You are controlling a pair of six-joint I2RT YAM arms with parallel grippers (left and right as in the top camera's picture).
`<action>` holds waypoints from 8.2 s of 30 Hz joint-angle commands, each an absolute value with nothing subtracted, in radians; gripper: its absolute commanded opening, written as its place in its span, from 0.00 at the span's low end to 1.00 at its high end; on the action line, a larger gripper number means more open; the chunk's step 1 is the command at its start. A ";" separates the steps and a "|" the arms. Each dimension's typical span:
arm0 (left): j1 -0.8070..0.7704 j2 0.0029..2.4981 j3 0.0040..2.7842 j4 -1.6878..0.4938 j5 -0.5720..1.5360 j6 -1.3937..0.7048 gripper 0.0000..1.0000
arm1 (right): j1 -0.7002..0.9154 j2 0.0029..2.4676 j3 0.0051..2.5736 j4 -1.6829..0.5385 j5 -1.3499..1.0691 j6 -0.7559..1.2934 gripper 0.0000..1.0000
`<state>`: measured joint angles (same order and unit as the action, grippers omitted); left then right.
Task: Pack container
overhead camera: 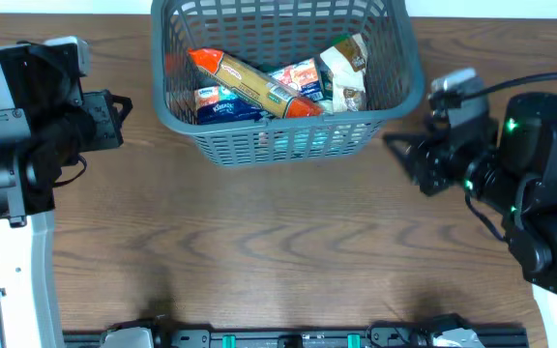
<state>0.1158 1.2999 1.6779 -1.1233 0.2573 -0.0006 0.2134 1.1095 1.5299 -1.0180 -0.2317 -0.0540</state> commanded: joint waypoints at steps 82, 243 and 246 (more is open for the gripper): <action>0.051 1.166 1.681 -1.262 0.305 0.047 0.06 | 0.213 1.305 1.913 -1.410 0.064 0.224 0.02; 0.087 0.004 0.082 -0.252 0.410 0.047 0.99 | 0.355 0.005 0.121 -0.418 0.120 0.264 0.99; 0.087 0.004 0.082 -0.252 0.410 0.047 0.99 | 0.363 0.005 0.121 -0.418 0.120 0.264 0.99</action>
<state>0.0826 0.0101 0.1024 -0.2485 0.4141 0.0517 0.3496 0.0147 0.1280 -0.4210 0.1265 0.2893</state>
